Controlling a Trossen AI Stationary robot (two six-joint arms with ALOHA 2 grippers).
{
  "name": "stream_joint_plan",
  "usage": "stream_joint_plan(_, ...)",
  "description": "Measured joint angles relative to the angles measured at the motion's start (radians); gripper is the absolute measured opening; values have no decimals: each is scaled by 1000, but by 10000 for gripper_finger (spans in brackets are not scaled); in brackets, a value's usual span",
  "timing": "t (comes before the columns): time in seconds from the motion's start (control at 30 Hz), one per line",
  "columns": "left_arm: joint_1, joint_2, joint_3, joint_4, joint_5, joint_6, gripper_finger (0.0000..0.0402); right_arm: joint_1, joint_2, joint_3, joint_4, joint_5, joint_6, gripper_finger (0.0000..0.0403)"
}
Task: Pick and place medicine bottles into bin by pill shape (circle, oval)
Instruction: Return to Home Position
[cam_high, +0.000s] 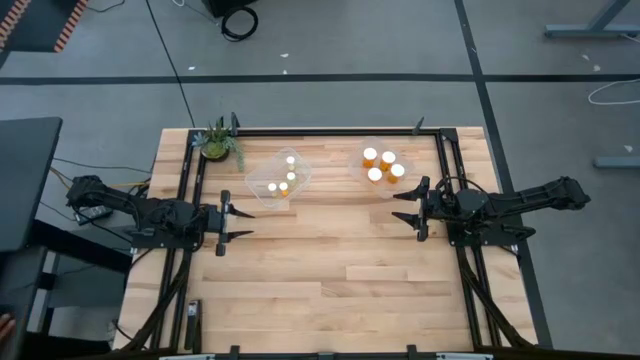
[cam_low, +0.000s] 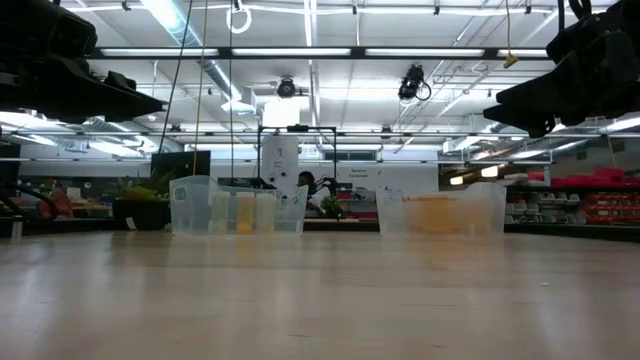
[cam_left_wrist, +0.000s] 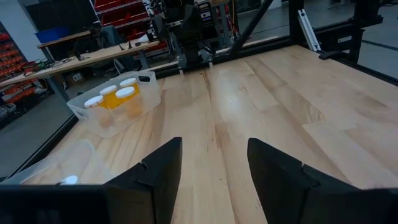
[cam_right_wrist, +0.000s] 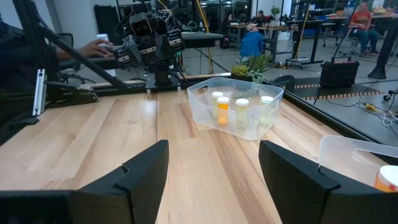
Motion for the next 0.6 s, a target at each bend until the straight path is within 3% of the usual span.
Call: stream_joint_plan(0.6, 0, 0, 0, 0, 0, 0, 191, 0, 0, 0, 0, 0, 0, 257)
